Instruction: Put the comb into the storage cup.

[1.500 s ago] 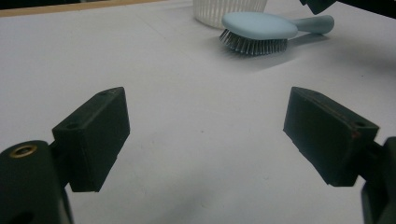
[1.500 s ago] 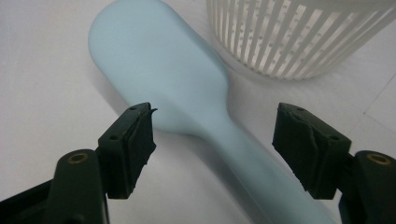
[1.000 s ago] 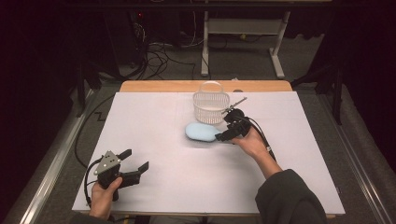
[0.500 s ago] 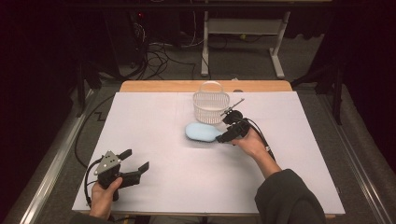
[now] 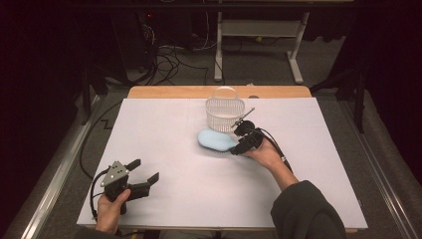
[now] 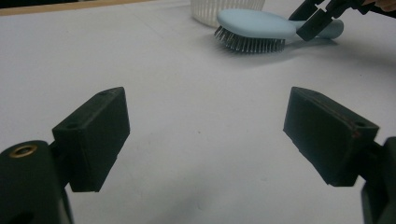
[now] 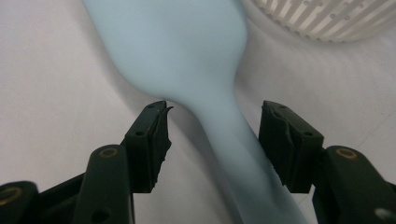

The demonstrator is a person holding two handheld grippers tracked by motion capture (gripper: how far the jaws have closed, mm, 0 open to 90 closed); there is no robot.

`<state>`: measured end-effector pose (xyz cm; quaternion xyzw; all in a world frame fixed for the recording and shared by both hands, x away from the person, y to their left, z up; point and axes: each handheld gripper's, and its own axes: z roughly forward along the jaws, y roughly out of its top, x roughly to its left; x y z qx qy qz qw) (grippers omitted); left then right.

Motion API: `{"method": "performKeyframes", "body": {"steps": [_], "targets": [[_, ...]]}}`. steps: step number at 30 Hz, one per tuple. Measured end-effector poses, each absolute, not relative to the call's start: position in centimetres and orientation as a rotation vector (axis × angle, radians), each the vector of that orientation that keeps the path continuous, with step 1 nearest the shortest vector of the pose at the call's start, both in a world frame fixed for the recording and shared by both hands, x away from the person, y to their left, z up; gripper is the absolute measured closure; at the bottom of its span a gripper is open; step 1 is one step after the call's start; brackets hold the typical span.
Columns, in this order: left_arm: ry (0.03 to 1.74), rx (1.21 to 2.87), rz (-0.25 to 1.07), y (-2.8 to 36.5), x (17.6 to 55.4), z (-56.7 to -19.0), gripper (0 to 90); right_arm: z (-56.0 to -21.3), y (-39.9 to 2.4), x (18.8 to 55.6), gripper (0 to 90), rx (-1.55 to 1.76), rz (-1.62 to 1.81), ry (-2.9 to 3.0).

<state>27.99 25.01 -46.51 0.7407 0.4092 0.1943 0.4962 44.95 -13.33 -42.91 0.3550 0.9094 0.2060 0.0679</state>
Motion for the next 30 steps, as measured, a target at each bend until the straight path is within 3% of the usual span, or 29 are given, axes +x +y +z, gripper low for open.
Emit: {"method": "performKeyframes", "body": {"steps": [18, 30], "targets": [[0.991, 1.798, 0.472, 24.9, 28.1, -46.5, 15.5, -43.3, -12.2, 44.2, 59.4, 0.907, 0.523, 2.743], [0.993, 1.797, 0.472, 24.9, 28.1, -46.5, 15.5, -43.4, -12.1, 44.1, 61.1, 0.852, 0.519, 2.751]]}}
